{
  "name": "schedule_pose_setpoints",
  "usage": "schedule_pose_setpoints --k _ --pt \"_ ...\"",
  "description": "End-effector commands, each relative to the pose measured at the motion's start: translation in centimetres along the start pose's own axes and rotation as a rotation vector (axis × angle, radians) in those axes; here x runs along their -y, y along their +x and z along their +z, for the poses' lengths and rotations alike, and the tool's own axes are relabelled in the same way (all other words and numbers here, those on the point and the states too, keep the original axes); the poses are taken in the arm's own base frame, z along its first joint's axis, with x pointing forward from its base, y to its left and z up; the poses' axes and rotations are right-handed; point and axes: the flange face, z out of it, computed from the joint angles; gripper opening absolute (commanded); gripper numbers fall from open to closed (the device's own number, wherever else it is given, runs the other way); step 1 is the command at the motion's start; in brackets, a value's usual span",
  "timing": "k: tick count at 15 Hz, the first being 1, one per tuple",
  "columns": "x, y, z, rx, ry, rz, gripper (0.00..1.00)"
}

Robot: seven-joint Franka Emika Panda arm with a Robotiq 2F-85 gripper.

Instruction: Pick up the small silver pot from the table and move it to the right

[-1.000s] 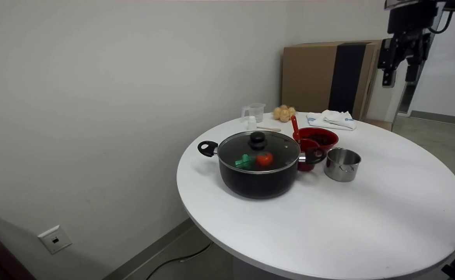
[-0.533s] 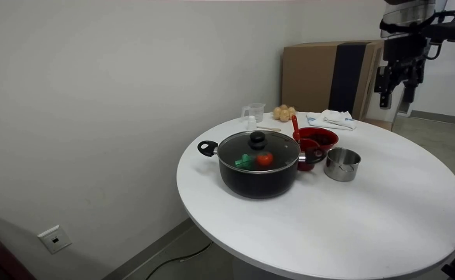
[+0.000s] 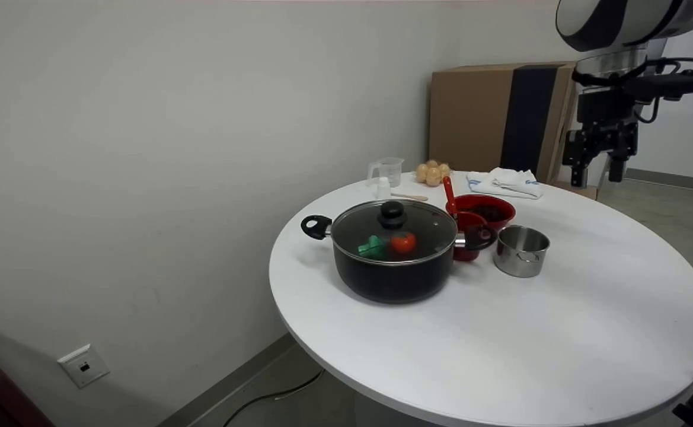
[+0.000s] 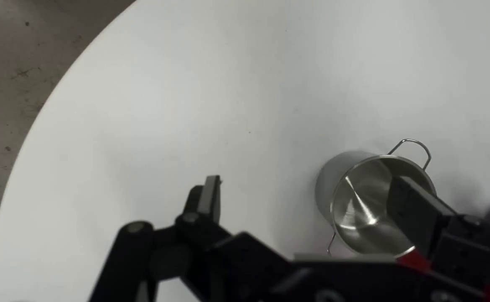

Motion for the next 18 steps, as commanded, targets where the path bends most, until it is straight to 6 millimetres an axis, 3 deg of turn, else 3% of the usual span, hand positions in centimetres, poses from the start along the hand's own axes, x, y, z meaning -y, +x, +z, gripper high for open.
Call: schedule_pose_setpoints --k 1,12,18 --pt "-0.1 0.0 0.4 0.016 -0.015 0.014 1.00" --pt "3.0 6.4 5.5 -0.039 -0.007 0.057 1.00" --pt "4.2 9.1 9.9 0.003 0.006 0.068 1.00"
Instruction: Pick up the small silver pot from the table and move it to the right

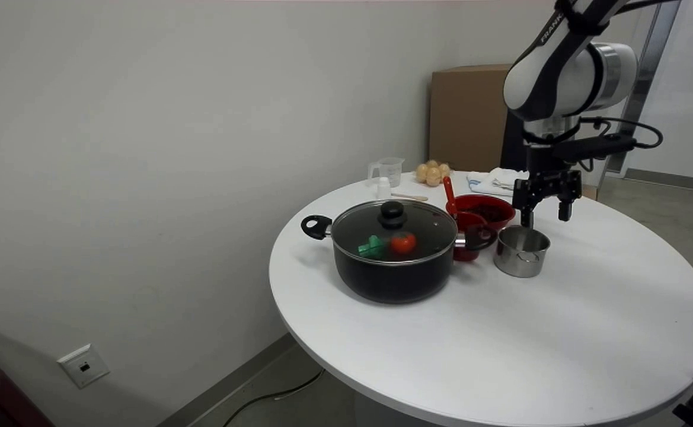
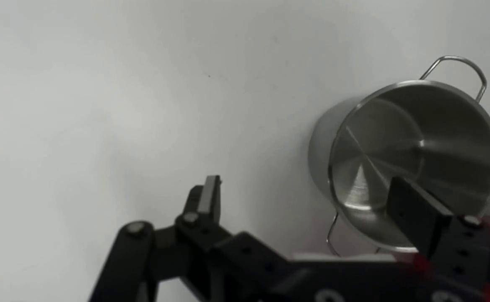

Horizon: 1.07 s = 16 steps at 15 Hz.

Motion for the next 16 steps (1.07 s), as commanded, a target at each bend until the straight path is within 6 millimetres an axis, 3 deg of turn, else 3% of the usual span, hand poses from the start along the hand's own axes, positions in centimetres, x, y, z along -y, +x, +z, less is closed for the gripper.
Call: schedule_pose_setpoints --k 1,3,12,16 --pt "1.3 2.2 1.9 0.011 0.018 0.003 0.75" --pt "2.1 2.8 2.5 0.017 0.013 -0.013 0.68" --pt "2.6 3.5 2.7 0.048 0.037 -0.035 0.01" --pt "1.0 3.0 1.4 0.079 0.116 -0.005 0.01"
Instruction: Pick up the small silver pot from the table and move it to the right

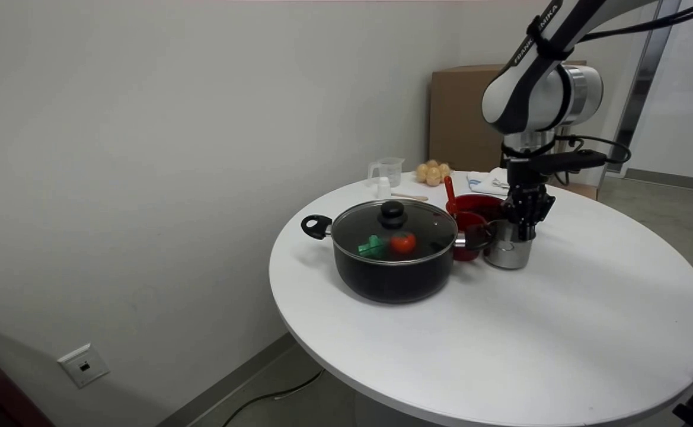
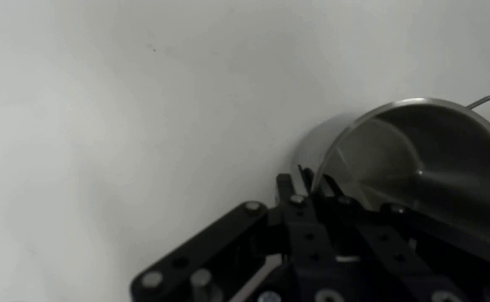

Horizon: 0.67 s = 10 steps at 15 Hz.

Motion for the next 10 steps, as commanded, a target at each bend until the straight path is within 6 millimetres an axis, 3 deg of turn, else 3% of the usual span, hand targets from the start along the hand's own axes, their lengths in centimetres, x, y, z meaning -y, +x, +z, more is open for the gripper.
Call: schedule_pose_setpoints --k 1,6,10 --pt "-2.0 -0.4 -2.0 0.025 0.099 0.020 0.01" --pt "-6.2 -1.8 -4.7 0.041 0.173 0.075 0.01" --pt "-10.8 -2.7 -7.8 0.020 0.173 0.182 0.01"
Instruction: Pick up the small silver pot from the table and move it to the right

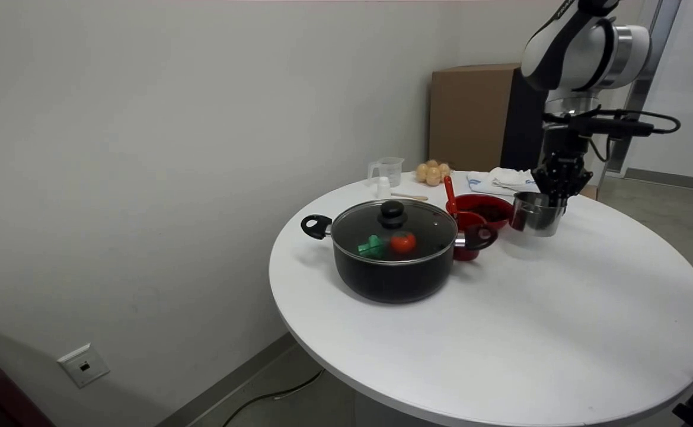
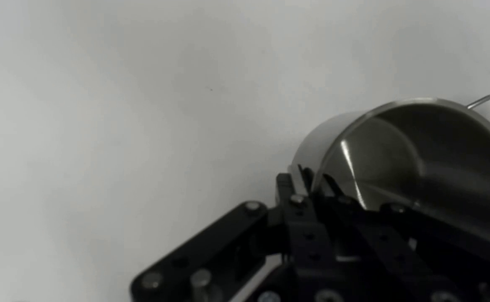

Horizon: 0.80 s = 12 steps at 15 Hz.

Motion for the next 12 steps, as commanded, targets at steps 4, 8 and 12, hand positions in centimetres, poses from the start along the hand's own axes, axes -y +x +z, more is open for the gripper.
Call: schedule_pose_setpoints --k 4,8,12 --pt "-7.7 0.4 -7.1 -0.088 0.039 0.231 0.01" --pt "-11.5 1.7 -10.0 -0.170 0.119 0.429 0.01" --pt "-13.3 4.1 -9.9 -0.155 0.199 0.623 0.01"
